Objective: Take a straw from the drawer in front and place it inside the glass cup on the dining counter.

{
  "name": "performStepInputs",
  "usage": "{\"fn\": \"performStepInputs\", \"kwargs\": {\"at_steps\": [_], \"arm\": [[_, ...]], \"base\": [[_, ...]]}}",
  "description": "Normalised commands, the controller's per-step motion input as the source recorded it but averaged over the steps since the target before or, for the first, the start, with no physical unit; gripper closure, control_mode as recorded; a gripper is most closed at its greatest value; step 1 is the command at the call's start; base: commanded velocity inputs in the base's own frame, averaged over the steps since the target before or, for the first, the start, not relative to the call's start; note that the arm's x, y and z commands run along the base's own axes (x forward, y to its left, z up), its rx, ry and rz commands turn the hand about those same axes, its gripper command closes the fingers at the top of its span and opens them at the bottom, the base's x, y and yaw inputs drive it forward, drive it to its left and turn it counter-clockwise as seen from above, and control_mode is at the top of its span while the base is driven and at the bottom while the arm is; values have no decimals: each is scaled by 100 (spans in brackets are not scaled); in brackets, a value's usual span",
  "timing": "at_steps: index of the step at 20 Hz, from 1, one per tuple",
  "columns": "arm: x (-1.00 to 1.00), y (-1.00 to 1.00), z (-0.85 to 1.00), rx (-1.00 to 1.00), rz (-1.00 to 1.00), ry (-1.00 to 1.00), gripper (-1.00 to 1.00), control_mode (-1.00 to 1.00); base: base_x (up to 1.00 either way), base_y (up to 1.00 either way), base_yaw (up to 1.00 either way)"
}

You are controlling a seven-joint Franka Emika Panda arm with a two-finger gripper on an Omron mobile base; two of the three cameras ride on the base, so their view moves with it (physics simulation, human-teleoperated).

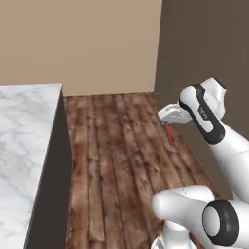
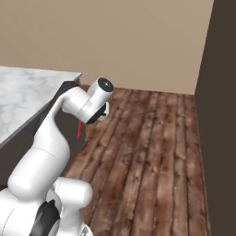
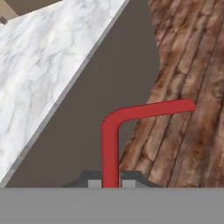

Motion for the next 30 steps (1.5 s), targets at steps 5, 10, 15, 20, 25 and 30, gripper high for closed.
{"fn": "performStepInputs", "kwargs": {"at_steps": [5,10,15,20,25,30], "arm": [[0,0,0,0,0,0,100,100],[0,0,0,0,0,0,100,100],[0,0,0,0,0,0,100,100],[0,0,0,0,0,0,100,100],[0,0,0,0,0,0,100,100],[0,0,0,0,0,0,100,100]], "base": [[100,-38,31],[100,-42,31],[100,-42,32],[100,-47,39],[100,-44,45],[99,-46,48]]}}
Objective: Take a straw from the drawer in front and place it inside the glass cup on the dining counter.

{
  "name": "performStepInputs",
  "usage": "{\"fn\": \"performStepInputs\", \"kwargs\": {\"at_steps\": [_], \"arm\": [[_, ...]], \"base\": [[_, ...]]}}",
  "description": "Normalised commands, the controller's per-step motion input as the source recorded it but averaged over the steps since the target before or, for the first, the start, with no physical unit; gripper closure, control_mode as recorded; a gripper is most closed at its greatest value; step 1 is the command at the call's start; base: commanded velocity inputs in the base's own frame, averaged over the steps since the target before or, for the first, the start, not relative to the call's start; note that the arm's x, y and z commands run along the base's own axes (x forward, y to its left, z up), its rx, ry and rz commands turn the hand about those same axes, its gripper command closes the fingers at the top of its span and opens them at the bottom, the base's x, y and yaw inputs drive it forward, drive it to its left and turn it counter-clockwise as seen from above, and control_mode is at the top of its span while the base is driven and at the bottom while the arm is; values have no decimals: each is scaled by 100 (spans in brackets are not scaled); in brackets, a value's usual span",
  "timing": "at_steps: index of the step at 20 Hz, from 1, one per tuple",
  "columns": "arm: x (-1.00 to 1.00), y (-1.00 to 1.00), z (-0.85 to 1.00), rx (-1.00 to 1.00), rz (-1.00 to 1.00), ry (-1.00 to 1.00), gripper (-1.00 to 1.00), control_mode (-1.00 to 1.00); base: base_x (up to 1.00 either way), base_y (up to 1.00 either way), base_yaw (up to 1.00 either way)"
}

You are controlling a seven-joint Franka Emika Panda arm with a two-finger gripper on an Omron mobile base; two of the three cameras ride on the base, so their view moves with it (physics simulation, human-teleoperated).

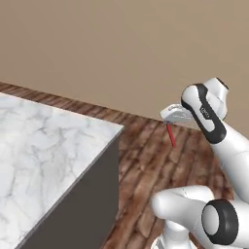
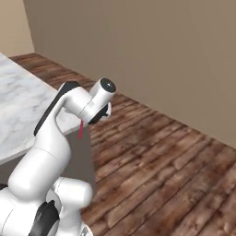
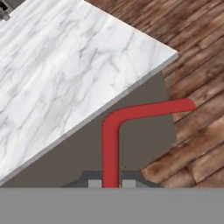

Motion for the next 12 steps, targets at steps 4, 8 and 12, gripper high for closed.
{"fn": "performStepInputs", "kwargs": {"at_steps": [4,8,12], "arm": [[0,0,0,0,0,0,100,100],[0,0,0,0,0,0,100,100],[0,0,0,0,0,0,100,100]], "base": [[85,-54,47],[75,-58,48],[74,-57,48]]}}
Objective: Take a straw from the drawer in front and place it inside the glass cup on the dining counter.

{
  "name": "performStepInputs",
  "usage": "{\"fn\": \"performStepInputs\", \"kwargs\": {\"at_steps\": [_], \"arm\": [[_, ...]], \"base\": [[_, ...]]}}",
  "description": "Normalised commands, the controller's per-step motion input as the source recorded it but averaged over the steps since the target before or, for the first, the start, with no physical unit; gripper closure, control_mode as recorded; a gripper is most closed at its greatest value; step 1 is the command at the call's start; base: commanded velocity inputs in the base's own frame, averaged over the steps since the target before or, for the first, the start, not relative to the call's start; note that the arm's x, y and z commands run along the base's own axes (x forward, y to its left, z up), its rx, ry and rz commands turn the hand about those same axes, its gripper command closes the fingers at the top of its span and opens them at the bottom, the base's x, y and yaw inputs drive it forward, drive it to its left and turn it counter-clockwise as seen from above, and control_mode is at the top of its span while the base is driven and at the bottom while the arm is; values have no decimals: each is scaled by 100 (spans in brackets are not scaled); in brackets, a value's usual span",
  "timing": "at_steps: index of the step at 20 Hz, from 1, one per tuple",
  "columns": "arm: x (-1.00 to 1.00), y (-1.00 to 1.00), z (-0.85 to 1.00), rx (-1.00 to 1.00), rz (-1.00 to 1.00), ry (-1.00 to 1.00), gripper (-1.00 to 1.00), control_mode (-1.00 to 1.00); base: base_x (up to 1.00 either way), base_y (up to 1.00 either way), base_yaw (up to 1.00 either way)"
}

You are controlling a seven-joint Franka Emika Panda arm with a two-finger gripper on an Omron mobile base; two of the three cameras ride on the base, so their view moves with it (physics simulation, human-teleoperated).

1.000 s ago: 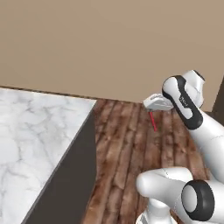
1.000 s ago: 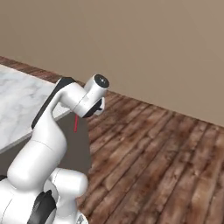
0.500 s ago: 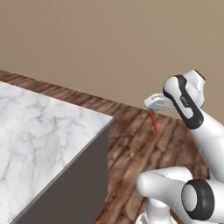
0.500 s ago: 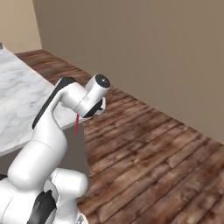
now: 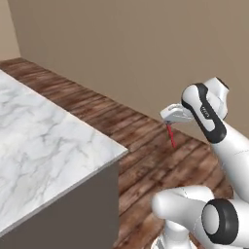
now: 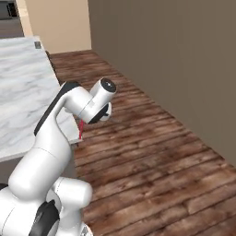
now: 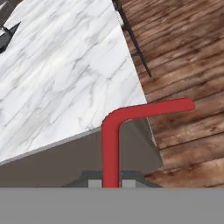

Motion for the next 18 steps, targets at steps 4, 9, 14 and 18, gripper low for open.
{"fn": "performStepInputs", "kwargs": {"at_steps": [4,9,14,18], "arm": [[0,0,0,0,0,0,100,100],[0,0,0,0,0,0,100,100],[0,0,0,0,0,0,100,100],[0,0,0,0,0,0,100,100]], "base": [[74,-58,48],[73,-58,48],[74,-58,48],[73,-60,47]]}}
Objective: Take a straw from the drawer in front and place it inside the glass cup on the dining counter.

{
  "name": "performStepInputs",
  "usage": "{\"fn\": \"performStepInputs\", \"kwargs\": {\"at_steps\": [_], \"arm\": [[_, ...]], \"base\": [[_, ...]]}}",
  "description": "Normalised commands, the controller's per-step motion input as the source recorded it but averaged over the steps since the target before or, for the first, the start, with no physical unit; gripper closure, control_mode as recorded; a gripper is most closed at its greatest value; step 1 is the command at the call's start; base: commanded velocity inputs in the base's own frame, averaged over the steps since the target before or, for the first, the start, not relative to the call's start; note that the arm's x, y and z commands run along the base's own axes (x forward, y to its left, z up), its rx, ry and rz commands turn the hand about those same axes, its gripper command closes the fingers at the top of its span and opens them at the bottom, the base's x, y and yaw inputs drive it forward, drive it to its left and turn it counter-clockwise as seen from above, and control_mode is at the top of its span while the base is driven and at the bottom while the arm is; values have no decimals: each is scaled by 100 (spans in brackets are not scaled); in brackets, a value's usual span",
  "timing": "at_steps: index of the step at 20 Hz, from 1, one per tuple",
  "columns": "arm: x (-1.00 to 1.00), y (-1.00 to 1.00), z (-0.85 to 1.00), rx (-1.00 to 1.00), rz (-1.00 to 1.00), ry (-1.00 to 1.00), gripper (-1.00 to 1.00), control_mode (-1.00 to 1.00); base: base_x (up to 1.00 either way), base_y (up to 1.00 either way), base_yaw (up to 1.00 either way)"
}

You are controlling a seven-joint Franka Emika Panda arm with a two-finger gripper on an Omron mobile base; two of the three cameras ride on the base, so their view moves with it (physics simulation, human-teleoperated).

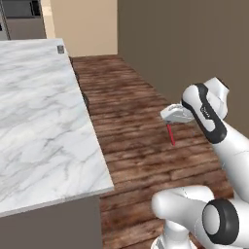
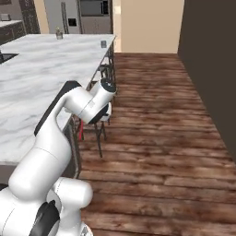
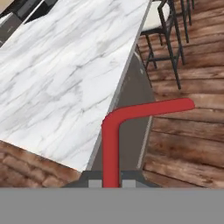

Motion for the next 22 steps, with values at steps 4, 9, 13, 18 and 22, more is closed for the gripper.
{"fn": "performStepInputs", "kwargs": {"at_steps": [4,9,13,18,22], "arm": [[0,0,0,0,0,0,100,100],[0,0,0,0,0,0,100,100],[0,0,0,0,0,0,100,100],[0,0,0,0,0,0,100,100],[0,0,0,0,0,0,100,100]], "base": [[74,-63,45],[82,-65,43],[86,-66,42],[89,-77,33],[90,-81,29]]}}
